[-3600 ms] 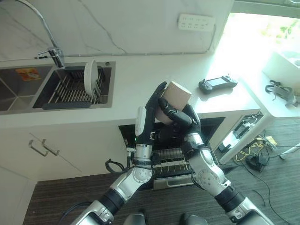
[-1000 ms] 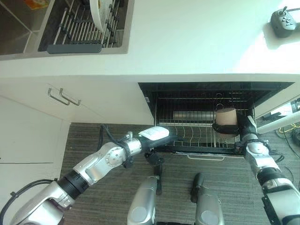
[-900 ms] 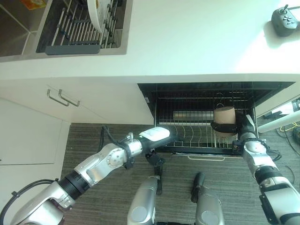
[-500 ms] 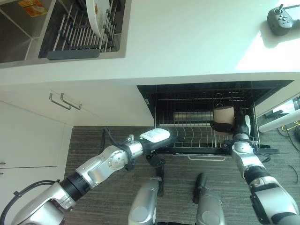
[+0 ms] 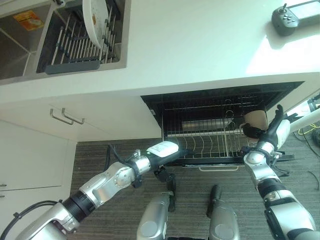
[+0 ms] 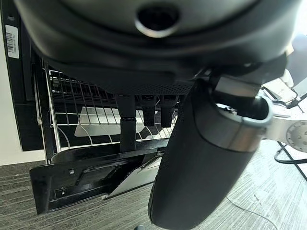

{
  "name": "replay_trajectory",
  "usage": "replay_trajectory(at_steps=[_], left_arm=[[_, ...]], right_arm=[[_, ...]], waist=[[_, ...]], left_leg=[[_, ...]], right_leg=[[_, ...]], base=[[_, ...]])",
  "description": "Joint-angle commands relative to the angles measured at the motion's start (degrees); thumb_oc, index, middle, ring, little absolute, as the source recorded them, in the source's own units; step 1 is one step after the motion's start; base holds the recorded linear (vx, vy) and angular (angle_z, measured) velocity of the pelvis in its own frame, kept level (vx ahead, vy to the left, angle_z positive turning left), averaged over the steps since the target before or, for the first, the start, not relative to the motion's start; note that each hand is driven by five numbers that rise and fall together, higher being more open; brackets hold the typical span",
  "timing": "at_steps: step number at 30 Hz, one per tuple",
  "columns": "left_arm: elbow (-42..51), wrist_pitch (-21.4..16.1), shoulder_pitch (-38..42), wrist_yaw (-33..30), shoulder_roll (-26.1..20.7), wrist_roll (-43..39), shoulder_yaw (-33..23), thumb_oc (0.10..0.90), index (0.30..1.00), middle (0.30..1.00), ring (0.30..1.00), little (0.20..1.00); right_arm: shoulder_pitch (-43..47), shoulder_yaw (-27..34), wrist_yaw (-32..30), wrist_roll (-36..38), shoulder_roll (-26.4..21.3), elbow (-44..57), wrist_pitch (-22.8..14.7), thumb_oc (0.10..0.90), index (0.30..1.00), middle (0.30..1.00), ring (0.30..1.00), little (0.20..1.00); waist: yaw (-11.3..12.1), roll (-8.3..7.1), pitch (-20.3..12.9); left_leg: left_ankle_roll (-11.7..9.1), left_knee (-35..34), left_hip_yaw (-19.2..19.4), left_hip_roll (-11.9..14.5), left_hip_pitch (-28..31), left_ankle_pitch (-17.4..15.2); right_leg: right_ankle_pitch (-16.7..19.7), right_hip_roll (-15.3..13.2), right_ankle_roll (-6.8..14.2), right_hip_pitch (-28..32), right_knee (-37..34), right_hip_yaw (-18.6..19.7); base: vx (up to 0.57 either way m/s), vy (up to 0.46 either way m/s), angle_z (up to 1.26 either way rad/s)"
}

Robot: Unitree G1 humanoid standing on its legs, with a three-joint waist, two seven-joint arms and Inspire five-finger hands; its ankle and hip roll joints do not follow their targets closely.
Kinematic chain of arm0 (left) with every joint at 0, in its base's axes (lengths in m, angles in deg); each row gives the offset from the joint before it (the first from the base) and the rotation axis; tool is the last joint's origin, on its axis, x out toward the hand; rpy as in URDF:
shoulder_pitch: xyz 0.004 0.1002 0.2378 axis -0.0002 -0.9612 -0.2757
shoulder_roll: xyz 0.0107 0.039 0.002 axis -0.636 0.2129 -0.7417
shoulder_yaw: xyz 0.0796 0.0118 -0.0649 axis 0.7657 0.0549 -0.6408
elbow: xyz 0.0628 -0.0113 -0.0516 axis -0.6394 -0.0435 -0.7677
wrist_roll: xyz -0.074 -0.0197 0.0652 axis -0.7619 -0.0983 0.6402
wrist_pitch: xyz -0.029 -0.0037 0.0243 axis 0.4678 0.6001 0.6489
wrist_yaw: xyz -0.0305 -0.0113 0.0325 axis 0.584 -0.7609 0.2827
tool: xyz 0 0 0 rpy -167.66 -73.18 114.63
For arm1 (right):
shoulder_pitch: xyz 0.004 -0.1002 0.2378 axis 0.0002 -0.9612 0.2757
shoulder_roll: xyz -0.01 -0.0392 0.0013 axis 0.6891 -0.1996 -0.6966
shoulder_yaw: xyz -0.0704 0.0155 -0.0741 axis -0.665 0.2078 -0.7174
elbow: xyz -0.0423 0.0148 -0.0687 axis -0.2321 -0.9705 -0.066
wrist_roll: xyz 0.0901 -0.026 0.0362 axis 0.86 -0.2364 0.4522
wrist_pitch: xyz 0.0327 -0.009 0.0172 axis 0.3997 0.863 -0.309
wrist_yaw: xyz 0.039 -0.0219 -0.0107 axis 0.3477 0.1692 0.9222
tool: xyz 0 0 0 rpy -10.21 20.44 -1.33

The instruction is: Place the dishes in the dishwasher.

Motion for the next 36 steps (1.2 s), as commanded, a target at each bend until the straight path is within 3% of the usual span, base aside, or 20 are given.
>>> replay_trajectory(at_steps=[1,11,12,15,16,21,25,29,32,33,36], left_arm=[[3.3,-3.9,-5.4,0.2,2.6,1.6,1.5,0.8,0.9,0.9,0.9,0.9],[0.7,-5.2,-6.8,-4.1,2.9,2.9,2.7,0.8,0.9,0.9,0.9,0.9],[0.0,-5.9,-7.2,-4.7,3.0,3.4,2.7,0.8,0.9,0.9,0.9,0.9],[-0.6,-6.2,-7.9,-5.3,3.3,3.9,2.8,0.8,0.9,0.9,0.9,0.9],[-1.1,-6.0,-9.1,-6.4,3.8,5.1,2.6,0.8,0.9,0.9,0.9,0.9],[-4.5,-4.9,-13.9,-13.4,4.8,10.4,0.7,0.8,0.9,0.9,0.9,0.9],[-8.7,-2.8,-18.8,-22.8,7.0,9.4,-3.4,0.8,0.9,0.9,0.9,0.9],[-11.5,-1.9,-23.3,-31.6,9.0,3.5,-10.6,0.8,0.9,0.9,0.9,0.9],[-10.6,-2.8,-24.6,-31.3,9.9,1.6,-16.1,0.8,0.9,0.9,0.9,0.9],[-9.7,-3.6,-24.6,-29.8,10.2,1.0,-18.6,0.8,0.9,0.9,0.9,0.9],[-5.9,-3.6,-24.5,-25.0,10.2,-1.9,-23.7,0.8,0.9,0.9,0.9,0.9]], right_arm=[[-1.1,2.5,-2.4,3.4,-4.2,4.6,-6.6,0.8,0.9,0.9,0.9,0.9],[-3.4,1.3,2.5,8.6,-0.8,4.3,-9.6,0.8,0.9,0.9,0.9,0.9],[-3.4,1.3,3.7,10.4,-0.2,5.5,-12.5,0.8,0.9,0.9,0.9,0.9],[-3.6,1.5,4.8,11.7,0.2,7.5,-14.7,0.8,0.9,0.9,0.9,0.9],[-4.5,1.5,5.7,12.0,1.1,11.7,-18.8,0.8,0.9,0.9,0.9,0.9],[-9.6,2.3,5.3,10.1,2.3,27.3,-23.8,0.8,0.9,0.9,0.9,0.9],[-13.9,2.6,3.5,2.6,1.6,38.5,-25.2,0.8,0.9,0.9,0.9,0.9],[-19.7,2.7,3.9,0.6,0.8,44.9,-27.0,0.8,0.9,0.9,0.9,0.9],[-24.0,4.7,1.9,-2.2,0.3,47.9,-26.0,0.8,0.9,0.9,0.9,0.9],[-26.0,6.2,-0.6,-3.1,0.0,49.0,-25.9,0.8,0.9,0.9,0.9,0.9],[-26.7,7.8,-2.4,-1.4,-1.0,49.6,-26.4,0.8,0.9,0.9,0.9,0.9]], waist=[[-0.3,2.2,-3.2],[-0.1,2.18,-3.5],[0.0,2.16,-3.5],[-0.1,1.99,-3.6],[-0.3,1.64,-3.9],[-0.6,0.28,-5.8],[0.0,-1.36,-8.5],[1.1,-3.01,-11.1],[0.9,-3.6,-11.8],[0.5,-4.22,-11.6],[1.6,-4.8,-11.9]], left_leg=[[-0.4,3.5,1.5,3.5,1.7,-9.5],[-0.1,3.5,1.2,3.4,1.8,-9.7],[-0.1,3.5,1.1,3.4,1.7,-9.7],[-0.1,3.5,1.1,3.4,1.7,-9.7],[-0.1,3.5,1.2,3.5,1.8,-9.8],[-0.2,3.5,1.3,3.6,2.3,-10.2],[-0.5,3.5,0.5,3.7,3.1,-10.6],[-0.7,3.5,-1.4,3.3,4.3,-10.9],[-0.4,3.5,0.9,2.6,6.0,-10.7],[-0.7,3.5,2.5,3.5,7.2,-10.3],[-1.2,3.5,-4.1,3.5,6.8,-9.8]], right_leg=[[-8.0,1.6,-0.7,0.7,3.0,2.8],[-8.4,1.5,-0.9,1.0,3.0,2.9],[-8.5,1.5,-1.0,0.9,3.0,2.9],[-8.5,1.6,-1.0,0.9,3.0,2.9],[-8.6,1.6,-1.0,0.9,3.0,2.9],[-9.4,1.7,-1.2,1.6,3.0,2.8],[-10.7,2.4,-1.9,2.8,3.0,2.4],[-12.0,3.9,-3.1,4.1,3.0,2.5],[-12.3,4.2,-3.9,5.4,3.0,1.2],[-12.2,3.4,-4.0,6.7,3.0,0.0],[-11.1,1.3,-2.6,6.6,3.0,2.6]], base=[[0.04,0.001,-0.02],[0.02,0.003,-0.01],[0.0,0.0,0.0],[0.0,0.0,0.0],[0.0,0.0,0.0],[0.0,-0.01,0.0],[-0.01,-0.08,-0.01],[0.01,-0.099,0.02],[-0.01,0.008,0.21],[-0.02,0.21,0.87],[-0.03,0.631,1.17]])
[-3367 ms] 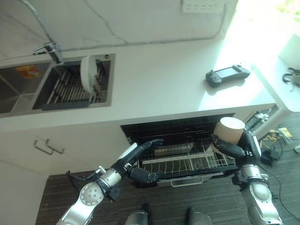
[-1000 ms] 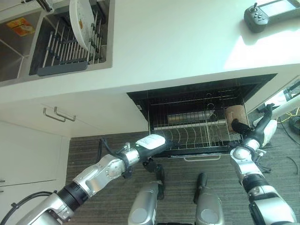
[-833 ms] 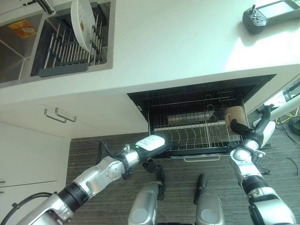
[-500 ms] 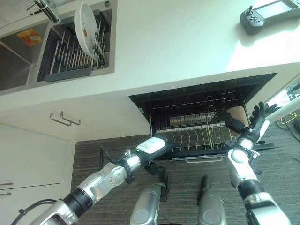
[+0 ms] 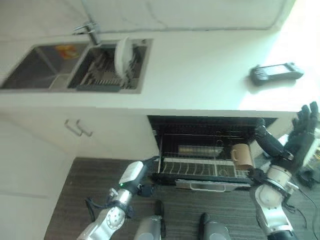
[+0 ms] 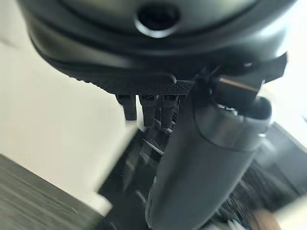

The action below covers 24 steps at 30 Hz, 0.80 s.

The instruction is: Place the dishes in the dishwasher.

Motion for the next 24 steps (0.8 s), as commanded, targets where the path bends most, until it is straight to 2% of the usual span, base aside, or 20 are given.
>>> replay_trajectory(at_steps=[1,2,3,5,7,8,9,11,12,13,14,15,16,17,19,20,23,24], left_arm=[[8.0,-2.2,1.9,2.5,-3.6,-4.4,-4.0,0.8,0.9,0.9,0.9,0.9],[8.5,-1.8,1.8,3.5,-3.7,-4.4,-4.5,0.8,0.9,0.9,0.9,0.9],[9.1,-0.8,1.9,5.1,-3.9,-4.1,-5.3,0.8,0.9,0.9,0.9,0.9],[10.5,0.2,1.4,8.3,-5.2,-5.2,-7.1,0.8,0.9,0.9,0.9,0.9],[12.0,1.6,-0.4,10.4,-6.1,-4.6,-9.2,0.8,0.9,0.9,0.9,0.9],[13.2,3.1,-2.1,10.9,-6.6,-5.1,-10.9,0.8,0.9,0.9,0.9,0.9],[14.2,4.3,-3.5,12.2,-6.9,-4.7,-12.6,0.8,0.9,0.9,0.9,0.9],[14.2,5.1,-4.1,12.5,-7.1,-4.3,-13.3,0.8,0.9,0.9,0.9,0.9],[13.5,6.1,-4.4,12.0,-7.1,-4.8,-13.6,0.8,0.9,0.9,0.9,0.9],[13.2,6.6,-4.4,12.0,-7.1,-4.9,-13.6,0.8,0.9,0.9,0.9,0.9],[11.6,8.5,-4.4,12.1,-6.8,-5.4,-13.1,0.8,0.9,0.9,0.9,0.9],[10.5,9.0,-4.3,11.9,-6.7,-6.1,-12.5,0.8,0.9,0.9,0.9,0.9],[6.2,10.3,-4.1,12.1,-5.8,-7.3,-10.2,0.8,0.9,0.9,0.9,0.9],[5.7,10.2,-4.0,12.1,-5.7,-7.4,-9.9,0.8,0.9,0.9,0.9,0.9],[-0.7,11.1,-4.3,10.3,-3.4,-9.2,-7.0,0.8,0.9,0.9,0.9,0.9],[-4.3,11.6,-4.0,9.3,-1.8,-9.3,-5.6,0.8,0.9,0.9,0.9,0.9],[-16.2,11.4,-3.5,4.7,3.7,-10.6,-3.4,0.8,0.9,0.9,0.9,0.9],[-23.1,10.1,-3.1,2.2,6.6,-11.0,-3.7,0.8,0.9,0.9,0.9,0.9]], right_arm=[[6.2,3.6,-1.5,-3.0,-4.0,4.3,-5.8,0.8,0.9,0.9,0.9,0.9],[6.0,4.1,-1.6,-2.9,-3.8,4.4,-5.5,0.8,0.9,0.9,0.9,0.9],[5.2,5.4,-1.9,-2.0,-3.3,4.8,-5.2,0.8,0.9,0.9,0.9,0.9],[3.6,7.1,-2.6,-0.9,-2.0,5.2,-5.4,0.8,0.9,0.9,0.9,0.9],[3.5,8.2,0.7,2.2,-0.4,4.9,-5.5,0.8,0.9,0.9,0.9,0.9],[4.0,8.4,2.6,2.5,0.1,4.8,-5.5,0.8,0.9,0.9,0.9,0.9],[3.7,8.4,3.1,2.8,0.0,5.6,-4.8,0.8,0.9,0.9,0.9,0.9],[3.2,8.6,4.0,3.4,0.0,6.1,-4.4,0.8,0.9,0.9,0.9,0.9],[3.0,8.1,5.0,4.4,0.0,5.9,-4.6,0.8,0.9,0.9,0.9,0.9],[3.0,8.0,5.4,4.9,-0.1,5.9,-4.7,0.8,0.9,0.9,0.9,0.9],[2.9,7.5,6.8,6.1,-0.4,5.6,-4.9,0.8,0.9,0.9,0.9,0.9],[2.8,7.4,7.3,6.6,-0.6,5.5,-5.0,0.8,0.9,0.9,0.9,0.9],[2.4,7.1,8.8,8.0,-1.4,5.3,-5.9,0.8,0.9,0.9,0.9,0.9],[2.4,7.1,9.0,8.2,-1.4,5.3,-6.0,0.8,0.9,0.9,0.9,0.9],[3.5,6.3,11.4,9.1,-2.8,5.3,-7.0,0.8,0.9,0.9,0.9,0.9],[4.1,6.0,11.9,9.2,-3.5,5.3,-6.9,0.8,0.9,0.9,0.9,0.9],[5.3,5.2,13.6,11.9,-4.7,5.4,-6.0,0.8,0.9,0.9,0.9,0.9],[5.5,4.8,13.8,12.2,-5.1,5.5,-6.0,0.8,0.9,0.9,0.9,0.9]], waist=[[0.3,0.1,-0.5],[0.1,0.11,-0.8],[-0.2,0.06,-1.1],[0.0,-0.11,-1.0],[1.2,0.18,-0.9],[2.2,0.72,-1.2],[2.3,1.51,-1.6],[2.1,1.58,-2.1],[2.0,1.36,-2.5],[2.0,1.26,-2.6],[1.6,0.8,-3.0],[1.2,0.61,-3.2],[0.0,-0.15,-3.3],[-0.1,-0.21,-3.4],[-0.3,-0.7,-3.1],[-0.5,-0.73,-2.9],[-1.0,-1.06,-3.4],[-1.5,-1.24,-3.7]], left_leg=[[0.3,3.2,-1.8,0.5,3.2,-8.1],[0.6,3.2,-1.2,0.2,3.4,-8.5],[1.3,3.2,0.0,-0.4,3.8,-9.0],[3.0,3.2,1.7,-2.0,4.5,-10.0],[4.4,3.2,3.9,-3.0,5.0,-11.0],[4.7,3.2,4.3,-3.1,5.4,-12.4],[5.5,3.2,4.1,-2.9,4.3,-12.3],[5.9,3.2,3.9,-3.2,3.9,-12.5],[6.4,3.2,4.0,-3.9,3.5,-12.7],[6.5,3.2,4.0,-4.1,3.3,-12.8],[6.7,3.2,3.7,-5.3,2.9,-13.0],[6.7,3.2,3.4,-5.8,2.8,-13.0],[6.6,3.2,2.7,-7.4,2.4,-12.6],[6.6,3.2,2.7,-7.5,2.3,-12.6],[6.1,3.2,5.0,-7.6,2.5,-12.5],[5.9,3.2,5.3,-7.6,3.0,-12.8],[5.3,3.2,6.0,-7.9,3.4,-12.4],[5.1,3.2,6.0,-8.1,3.8,-12.3]], right_leg=[[-8.3,0.7,-0.7,1.8,1.4,7.0],[-8.0,-0.1,-0.1,1.8,1.4,7.1],[-6.7,-1.6,1.3,1.6,1.4,6.9],[-3.8,-4.3,2.4,1.2,1.4,6.7],[0.9,-5.9,3.1,1.2,1.4,3.4],[1.6,-4.6,4.0,2.0,1.4,1.9],[1.1,0.0,3.1,1.3,1.6,2.2],[-0.1,2.5,2.6,0.7,2.8,2.4],[-1.7,4.9,2.2,0.2,3.5,2.4],[-2.2,5.5,2.1,0.1,3.6,2.4],[-3.5,8.3,1.2,-0.1,2.7,3.2],[-4.0,9.6,0.6,0.0,1.8,3.8],[-5.1,12.7,-0.6,-1.5,1.4,6.4],[-5.2,12.9,-0.7,-1.8,1.4,6.5],[-5.8,12.4,-0.8,-3.1,1.4,3.8],[-7.5,12.6,-1.2,-2.8,1.4,4.5],[-8.4,12.5,-1.8,-3.1,1.4,5.0],[-8.6,12.6,-2.0,-3.1,1.4,5.9]], base=[[0.03,0.599,-0.11],[0.04,0.58,-0.06],[0.06,0.568,0.05],[0.05,0.585,0.01],[0.03,0.508,-0.11],[0.01,0.479,-0.71],[0.02,0.349,-1.02],[0.0,0.179,-0.64],[0.04,0.13,0.0],[0.08,0.126,0.05],[0.09,0.071,0.15],[0.15,0.051,0.19],[0.11,0.0,-0.02],[0.12,-0.016,0.0],[0.12,-0.034,0.2],[0.15,-0.065,-0.05],[0.17,-0.087,-0.24],[0.22,-0.12,-0.06]])
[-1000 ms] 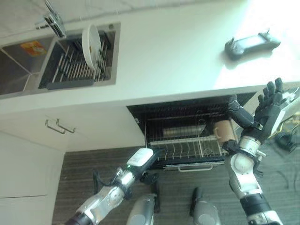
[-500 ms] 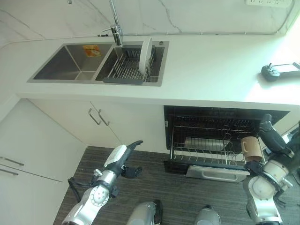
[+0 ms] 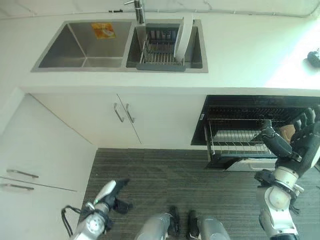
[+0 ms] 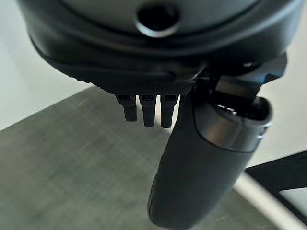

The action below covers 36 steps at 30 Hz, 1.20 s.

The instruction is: Place the dishes in the dishwasher.

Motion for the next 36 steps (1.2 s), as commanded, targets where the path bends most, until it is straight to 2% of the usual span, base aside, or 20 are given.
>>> replay_trajectory(at_steps=[1,4,6,9,10,13,14,16,19,21,25,26,27,28,30,31,32,33,34,36], left_arm=[[-1.2,-3.6,-0.8,-8.0,0.5,-3.2,-2.1,0.8,0.9,0.9,0.9,0.9],[-10.8,-2.4,0.3,-9.9,3.8,-4.2,-3.6,0.8,0.9,0.9,0.9,0.9],[-15.2,-2.1,0.8,-10.6,5.2,-4.0,-4.2,0.8,0.9,0.9,0.9,0.9],[-20.5,-2.2,0.9,-11.8,7.0,-3.6,-4.5,0.8,0.9,0.9,0.9,0.9],[-20.8,-1.8,1.0,-11.5,7.1,-3.8,-4.6,0.8,0.9,0.9,0.9,0.9],[-21.2,-0.7,0.4,-10.3,7.8,-3.8,-5.1,0.8,0.9,0.9,0.9,0.9],[-21.5,0.5,0.1,-9.8,8.1,-4.7,-4.9,0.8,0.9,0.9,0.9,0.9],[-22.5,1.2,-0.3,-9.7,8.6,-6.2,-4.6,0.8,0.9,0.9,0.9,0.9],[-24.8,2.5,-1.1,-10.0,10.0,-7.2,-4.8,0.8,0.9,0.9,0.9,0.9],[-25.5,3.9,-1.6,-9.6,10.4,-8.2,-5.1,0.8,0.9,0.9,0.9,0.9],[-26.8,5.0,-2.8,-9.4,10.7,-10.0,-6.2,0.8,0.9,0.9,0.9,0.9],[-27.6,5.1,-3.0,-9.5,10.6,-11.0,-6.6,0.8,0.9,0.9,0.9,0.9],[-28.2,4.9,-3.2,-9.8,10.6,-11.3,-7.1,0.8,0.9,0.9,0.9,0.9],[-28.7,4.9,-3.2,-10.4,10.7,-12.2,-7.5,0.8,0.9,0.9,0.9,0.9],[-28.8,4.7,-2.9,-11.5,10.6,-14.4,-8.2,0.8,0.9,0.9,0.9,0.9],[-28.7,4.1,-1.9,-11.5,9.8,-16.5,-9.3,0.8,0.9,0.9,0.9,0.9],[-28.5,3.6,-1.4,-11.2,9.4,-16.4,-9.8,0.8,0.9,0.9,0.9,0.9],[-28.1,3.4,-0.5,-10.7,8.7,-16.2,-10.2,0.8,0.9,0.9,0.9,0.9],[-27.9,3.2,0.5,-10.3,7.9,-16.9,-9.9,0.8,0.9,0.9,0.9,0.9],[-27.7,3.5,0.8,-10.6,7.7,-17.5,-9.2,0.8,0.9,0.9,0.9,0.9]], right_arm=[[5.5,2.8,2.0,1.2,-3.9,3.3,-5.6,0.8,0.9,0.9,0.9,0.9],[5.4,2.5,2.9,1.3,-3.6,3.8,-4.8,0.8,0.9,0.9,0.9,0.9],[5.3,2.4,3.5,1.8,-3.4,3.8,-4.5,0.8,0.9,0.9,0.9,0.9],[5.1,2.3,4.5,0.5,-2.7,2.8,-5.2,0.8,0.9,0.9,0.9,0.9],[5.4,2.2,4.7,0.5,-2.7,2.7,-5.1,0.8,0.9,0.9,0.9,0.9],[6.9,1.1,4.7,-0.1,-2.4,3.2,-4.1,0.8,0.9,0.9,0.9,0.9],[7.8,0.0,4.6,-0.5,-2.0,3.3,-3.8,0.8,0.9,0.9,0.9,0.9],[8.6,-1.2,3.8,-1.4,-1.7,3.2,-3.5,0.8,0.9,0.9,0.9,0.9],[8.9,-2.3,4.1,-1.7,-1.4,2.1,-4.0,0.8,0.9,0.9,0.9,0.9],[9.0,-2.4,4.9,-1.5,-1.4,1.7,-4.6,0.8,0.9,0.9,0.9,0.9],[10.0,-2.4,6.4,0.6,-1.5,0.9,-4.5,0.8,0.9,0.9,0.9,0.9],[10.3,-2.6,6.9,0.5,-0.9,0.8,-5.0,0.8,0.9,0.9,0.9,0.9],[10.4,-3.0,7.2,0.3,-0.4,0.9,-4.9,0.8,0.9,0.9,0.9,0.9],[10.4,-3.7,7.4,0.1,0.1,1.3,-4.3,0.8,0.9,0.9,0.9,0.9],[10.6,-4.5,7.7,0.5,0.6,1.4,-4.2,0.8,0.9,0.9,0.9,0.9],[11.5,-5.5,7.8,0.6,0.9,0.7,-5.4,0.8,0.9,0.9,0.9,0.9],[12.0,-5.7,7.7,0.5,0.8,0.4,-6.2,0.8,0.9,0.9,0.9,0.9],[12.6,-5.8,7.4,0.4,0.5,0.3,-7.0,0.8,0.9,0.9,0.9,0.9],[13.2,-5.6,7.4,0.7,-0.1,0.4,-7.5,0.8,0.9,0.9,0.9,0.9],[13.0,-4.9,7.8,1.4,-0.6,0.9,-7.1,0.8,0.9,0.9,0.9,0.9]], waist=[[0.6,-1.3,-3.4],[0.0,-2.01,-2.9],[0.2,-3.18,-2.4],[0.5,-4.26,-1.2],[0.6,-4.15,-1.1],[1.2,-3.01,-0.6],[1.4,-1.93,0.0],[2.1,-1.52,0.5],[3.4,-1.74,0.5],[4.1,-1.87,0.1],[5.3,-2.54,-1.3],[5.4,-2.78,-1.9],[5.5,-2.67,-1.9],[5.4,-2.34,-1.6],[5.4,-1.82,-1.2],[5.7,-0.38,-0.1],[5.8,0.3,0.6],[5.5,1.05,1.4],[4.6,1.75,2.5],[3.9,1.85,2.2]], left_leg=[[0.3,2.5,1.6,4.5,2.5,-5.4],[-0.1,2.5,2.2,4.1,4.1,-5.0],[-0.4,2.5,2.2,3.0,5.3,-4.0],[-1.9,11.8,0.8,2.6,2.4,-1.6],[-1.9,12.1,0.1,2.4,1.8,-1.6],[-0.9,4.0,-4.3,1.3,3.0,-1.2],[-1.1,2.5,-6.6,1.7,1.1,-1.4],[-1.9,2.5,-8.0,1.6,-1.9,0.4],[-3.1,2.5,-6.9,1.1,-8.0,4.8],[-2.9,2.5,-5.5,0.9,-9.7,5.8],[-0.6,2.5,-3.4,0.9,-8.6,3.1],[1.1,2.5,-2.6,1.0,-7.5,1.0],[2.1,2.5,-2.7,0.8,-6.6,-0.2],[3.2,2.5,-3.4,0.6,-5.4,-1.2],[4.1,2.5,-3.9,0.6,-4.6,-2.0],[3.9,2.5,-3.8,2.1,-3.2,-2.7],[3.6,2.5,-3.9,2.9,-2.8,-3.0],[3.2,2.5,-4.4,4.0,-2.5,-3.2],[3.0,2.5,-5.7,4.8,-2.1,-3.7],[2.5,2.5,-6.9,5.3,-2.4,-3.6]], right_leg=[[0.6,-0.5,4.9,3.4,-4.3,-1.2],[0.6,-0.8,4.1,4.0,-4.3,-0.9],[0.9,-1.7,3.6,4.4,-4.3,-0.1],[0.9,-2.3,2.7,5.8,-4.3,1.5],[1.0,-2.0,2.7,5.8,-4.3,2.0],[1.3,-0.5,3.2,6.0,-4.3,5.1],[1.0,1.0,3.3,6.3,-4.3,6.3],[0.4,2.1,3.1,6.8,-4.3,7.6],[-1.2,2.8,2.9,9.0,-4.3,8.8],[-1.9,2.8,2.9,10.2,-4.3,8.7],[-1.6,2.0,4.0,13.3,-4.3,6.9],[2.6,1.7,5.4,15.4,-4.3,5.1],[6.3,1.3,6.8,15.1,-0.5,4.0],[8.3,0.4,8.0,11.2,8.5,3.0],[8.4,-1.5,8.4,6.3,15.7,1.4],[6.2,-5.5,7.8,2.8,14.0,-1.9],[5.5,-6.5,7.5,1.4,11.9,-2.5],[5.6,-7.3,7.4,-0.1,8.1,-2.4],[7.8,-7.9,7.6,-1.9,4.3,0.2],[6.9,-6.9,7.7,-0.8,-0.6,1.4]], base=[[0.21,-0.14,-0.38],[0.16,-0.148,-0.05],[0.15,-0.169,0.15],[0.14,-0.122,0.12],[0.15,-0.038,0.25],[0.13,0.055,-0.38],[0.15,0.085,-0.54],[0.14,0.064,-0.69],[0.21,0.07,-0.64],[0.23,0.108,-0.24],[0.23,0.121,-0.64],[0.32,0.149,-0.51],[0.3,0.165,-0.25],[0.17,0.116,-0.4],[0.07,0.066,-0.76],[-0.01,0.004,-0.7],[-0.05,-0.057,-0.45],[-0.07,-0.14,-0.3],[-0.04,-0.177,-0.2],[0.05,-0.208,0.14]])
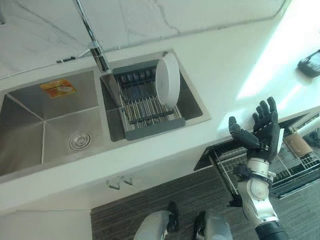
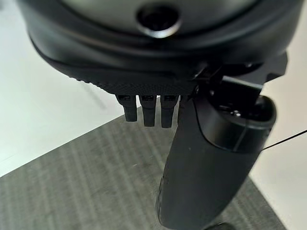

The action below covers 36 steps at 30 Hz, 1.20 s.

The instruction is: Place the dishes in the dishwasher.

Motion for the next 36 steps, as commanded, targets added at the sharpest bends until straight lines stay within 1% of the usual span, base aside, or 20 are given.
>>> replay_trajectory(at_steps=[1,3,5,6,9,13,14,16,18,19,23,24,28,29,30,31,32,34,36], left_arm=[[0.5,0.0,-4.7,-1.7,-2.2,-2.3,0.6,0.8,0.9,0.9,0.9,0.9],[0.5,0.1,-5.1,-2.2,-1.8,-2.4,0.6,0.8,0.9,0.9,0.9,0.9],[0.4,1.2,-5.3,-3.1,-1.0,-1.4,0.7,0.8,0.9,0.9,0.9,0.9],[0.3,1.8,-5.4,-3.4,-0.7,-0.7,0.9,0.8,0.9,0.9,0.9,0.9],[-0.1,2.6,-5.7,-3.6,-0.1,1.9,1.5,0.8,0.9,0.9,0.9,0.9],[-0.5,2.6,-6.6,-3.9,0.2,2.4,2.0,0.8,0.9,0.9,0.9,0.9],[-0.6,2.6,-6.9,-4.0,0.1,2.5,2.1,0.8,0.9,0.9,0.9,0.9],[-0.6,2.8,-6.9,-3.9,-0.1,2.9,2.0,0.8,0.9,0.9,0.9,0.9],[-0.3,3.1,-7.1,-4.0,-0.1,3.1,1.9,0.8,0.9,0.9,0.9,0.9],[-0.3,3.2,-7.2,-3.9,-0.2,3.4,1.8,0.8,0.9,0.9,0.9,0.9],[-0.4,3.2,-7.0,-4.2,-0.5,4.5,1.8,0.8,0.9,0.9,0.9,0.9],[-0.4,3.0,-6.9,-4.5,-0.6,4.6,1.9,0.8,0.9,0.9,0.9,0.9],[0.2,1.7,-6.1,-6.4,-1.2,4.9,2.4,0.8,0.9,0.9,0.9,0.9],[0.3,1.4,-5.8,-6.4,-1.3,3.5,2.5,0.8,0.9,0.9,0.9,0.9],[0.3,1.4,-5.6,-6.3,-1.3,2.9,2.4,0.8,0.9,0.9,0.9,0.9],[0.2,1.5,-5.3,-5.7,-1.2,3.1,2.6,0.8,0.9,0.9,0.9,0.9],[0.4,1.7,-5.2,-5.5,-1.2,3.3,2.8,0.8,0.9,0.9,0.9,0.9],[0.4,2.0,-5.1,-5.2,-1.1,2.5,3.4,0.8,0.9,0.9,0.9,0.9],[0.3,2.3,-5.2,-4.8,-0.9,1.3,3.6,0.8,0.9,0.9,0.9,0.9]], right_arm=[[5.5,4.4,1.5,-0.4,-3.2,6.1,-5.7,0.8,0.9,0.9,0.9,0.9],[5.8,4.4,2.2,-0.6,-3.4,5.9,-5.3,0.8,0.9,0.9,0.9,0.9],[6.0,4.6,1.1,-1.0,-4.0,6.3,-4.2,0.8,0.9,0.9,0.9,0.9],[6.1,4.7,0.5,-0.6,-4.3,6.6,-3.7,0.8,0.9,0.9,0.9,0.9],[6.1,5.3,-0.9,0.5,-5.3,7.0,-3.3,0.8,0.9,0.9,0.9,0.9],[4.1,5.8,-1.3,0.7,-5.1,8.3,-2.7,0.8,0.9,0.9,0.9,0.9],[3.5,5.9,-0.8,0.8,-5.0,8.3,-3.1,0.8,0.9,0.9,0.9,0.9],[2.9,6.1,0.9,1.0,-4.6,8.7,-2.8,0.8,0.9,0.9,0.9,0.9],[2.5,5.8,6.4,1.7,-4.7,9.2,-0.3,0.8,0.9,0.9,0.9,0.9],[2.6,5.3,9.1,2.7,-4.9,9.3,0.2,0.8,0.9,0.9,0.9,0.9],[3.8,3.5,14.9,4.2,-5.7,10.8,-0.1,0.8,0.9,0.9,0.9,0.9],[4.4,3.1,15.5,4.5,-5.9,11.7,0.4,0.8,0.9,0.9,0.9,0.9],[8.4,1.6,17.0,6.7,-6.2,14.5,4.7,0.8,0.9,0.9,0.9,0.9],[10.1,1.1,16.8,7.2,-6.3,14.9,6.2,0.8,0.9,0.9,0.9,0.9],[11.1,0.8,16.3,6.9,-6.3,14.9,7.1,0.8,0.9,0.9,0.9,0.9],[12.8,0.3,15.3,7.4,-5.8,14.7,8.8,0.8,0.9,0.9,0.9,0.9],[13.6,0.2,14.9,9.1,-5.8,14.5,10.1,0.8,0.9,0.9,0.9,0.9],[15.1,-0.1,12.9,11.1,-5.2,13.5,11.7,0.8,0.9,0.9,0.9,0.9],[16.4,0.0,11.1,12.9,-4.5,12.5,11.9,0.8,0.9,0.9,0.9,0.9]], waist=[[-0.4,0.55,0.5],[0.0,-0.42,0.0],[0.4,-1.66,-1.1],[0.5,-1.98,-1.4],[0.7,-2.43,-1.8],[0.1,-2.14,-2.5],[-0.1,-2.02,-2.9],[-0.2,-1.85,-3.4],[-0.2,-1.79,-3.8],[-0.1,-1.78,-4.0],[0.6,-2.14,-4.8],[0.8,-2.26,-5.0],[1.7,-2.8,-5.1],[2.0,-2.99,-5.1],[2.3,-3.11,-5.2],[2.7,-3.35,-5.3],[2.9,-3.52,-5.4],[3.4,-3.8,-5.5],[3.8,-4.09,-5.5]], left_leg=[[-2.9,-0.6,-8.7,0.7,3.8,-8.4],[-3.7,-0.6,-8.1,1.1,3.7,-8.1],[-5.0,-0.6,-7.5,1.6,3.2,-7.8],[-5.3,-0.6,-7.3,1.8,3.0,-7.8],[-6.3,-0.6,-7.1,2.6,2.1,-7.4],[-6.8,-0.6,-7.2,2.9,2.5,-7.5],[-6.8,-0.6,-7.3,2.9,2.8,-7.6],[-6.8,-0.6,-7.3,2.8,3.3,-7.9],[-6.8,-0.6,-7.2,2.8,3.7,-8.2],[-6.8,-0.6,-7.2,2.8,3.7,-8.2],[-6.9,-0.6,-6.9,2.9,3.9,-8.4],[-7.0,-0.6,-6.8,3.0,4.0,-8.5],[-7.0,-0.6,-6.7,3.1,4.2,-8.6],[-7.0,-0.6,-6.7,3.1,4.2,-8.6],[-7.1,-0.6,-6.8,3.2,4.2,-8.6],[-7.2,-0.6,-6.9,3.2,4.3,-8.6],[-7.2,-0.6,-7.0,3.1,4.3,-8.6],[-7.2,-0.6,-7.3,3.1,4.3,-8.6],[-7.3,-0.6,-7.3,3.2,4.3,-8.6]], right_leg=[[4.4,4.3,0.8,9.5,-6.7,-0.3],[2.6,3.8,1.0,9.4,-6.7,-0.5],[1.4,3.4,1.0,9.3,-6.7,-1.0],[1.1,3.4,0.9,9.4,-6.7,-1.1],[0.3,3.4,0.4,9.8,-6.7,-1.8],[-0.2,3.3,0.1,10.5,-6.7,-2.0],[-0.3,3.2,0.1,10.8,-6.7,-1.9],[-0.3,3.0,0.2,11.3,-6.7,-2.1],[-0.4,2.7,0.4,11.8,-6.7,-2.4],[-0.5,2.6,0.4,11.9,-6.7,-2.5],[-0.6,2.2,0.7,12.4,-6.7,-3.2],[-0.7,2.1,0.8,12.5,-6.7,-3.4],[-0.7,1.8,0.7,12.7,-6.7,-3.9],[-0.8,1.8,0.7,12.7,-6.7,-4.0],[-0.8,1.7,0.7,12.8,-6.7,-4.2],[-0.8,1.6,0.7,13.0,-6.7,-4.4],[-0.8,1.6,0.7,13.1,-6.7,-4.5],[-0.9,1.6,0.7,13.2,-6.7,-4.8],[-1.0,1.6,0.6,13.3,-6.7,-5.1]], base=[[0.09,-0.238,0.49],[0.08,-0.234,0.26],[0.09,-0.243,-0.23],[0.06,-0.181,-0.35],[0.02,-0.16,-0.07],[0.04,-0.063,0.13],[0.07,-0.006,0.0],[0.06,0.013,0.03],[0.04,0.025,0.03],[0.0,0.0,0.0],[0.03,0.007,0.02],[0.04,0.01,0.05],[0.04,0.022,0.13],[0.05,0.03,0.07],[0.08,0.041,0.04],[0.08,0.031,0.07],[0.08,0.024,0.13],[0.05,0.006,0.17],[0.05,0.008,0.13]])
